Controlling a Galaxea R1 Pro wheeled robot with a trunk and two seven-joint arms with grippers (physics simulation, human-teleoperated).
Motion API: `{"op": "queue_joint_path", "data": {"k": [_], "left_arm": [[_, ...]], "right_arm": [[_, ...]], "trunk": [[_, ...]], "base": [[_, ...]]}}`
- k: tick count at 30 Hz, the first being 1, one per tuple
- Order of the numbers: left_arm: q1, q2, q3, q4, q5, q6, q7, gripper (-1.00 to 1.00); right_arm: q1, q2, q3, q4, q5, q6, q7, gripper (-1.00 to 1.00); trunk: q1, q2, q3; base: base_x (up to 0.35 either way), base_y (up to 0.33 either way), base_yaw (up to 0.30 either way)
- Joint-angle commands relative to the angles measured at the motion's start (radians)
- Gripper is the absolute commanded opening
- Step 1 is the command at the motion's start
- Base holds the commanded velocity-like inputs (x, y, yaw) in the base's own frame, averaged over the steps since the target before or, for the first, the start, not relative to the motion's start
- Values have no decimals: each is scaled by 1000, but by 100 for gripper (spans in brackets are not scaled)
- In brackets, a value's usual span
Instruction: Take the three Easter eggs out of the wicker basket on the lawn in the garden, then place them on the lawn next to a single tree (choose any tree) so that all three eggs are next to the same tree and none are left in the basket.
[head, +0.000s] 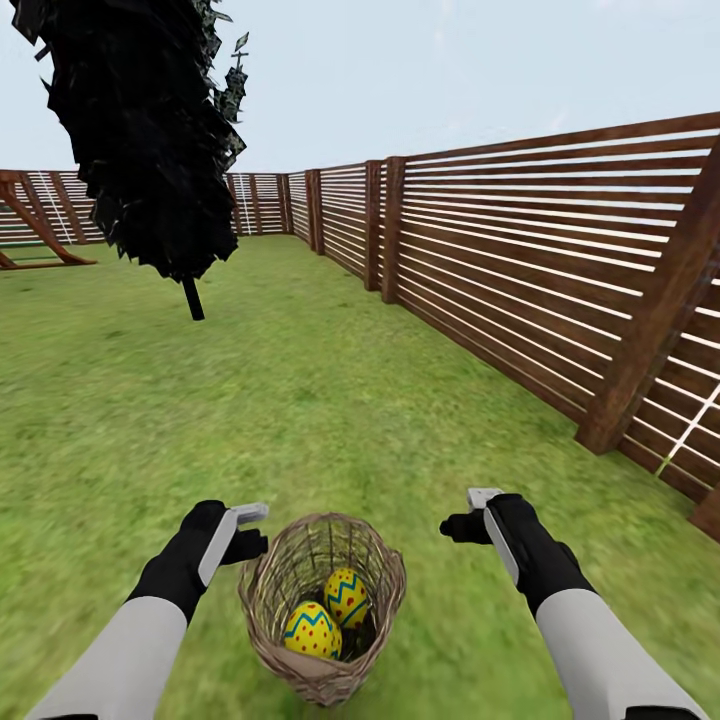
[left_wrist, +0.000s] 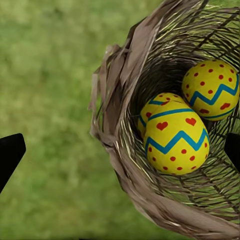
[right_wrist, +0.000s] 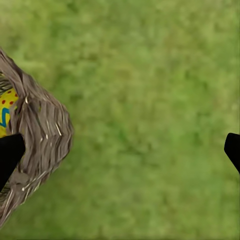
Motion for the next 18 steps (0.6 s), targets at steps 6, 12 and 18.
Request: {"op": "queue_joint_path", "data": {"k": [6,12,18], "left_arm": [[-1,0,3,1,11,3,7,100],[-1,1,4,3,11,3,7,100],[-1,2,5,6,11,-2,7,100]], "right_arm": [[0,-3,-16,-24,-1,4,43,100],[0,-11,-197,-48,0,2,323,100],[0,-27,-307,-50,9,3,482,100]], "trunk": [[23,-43,-20],[46,-85,-39],[69,-127,-57]], "base": [[0,0,0],[0,0,0],[0,0,0]]}}
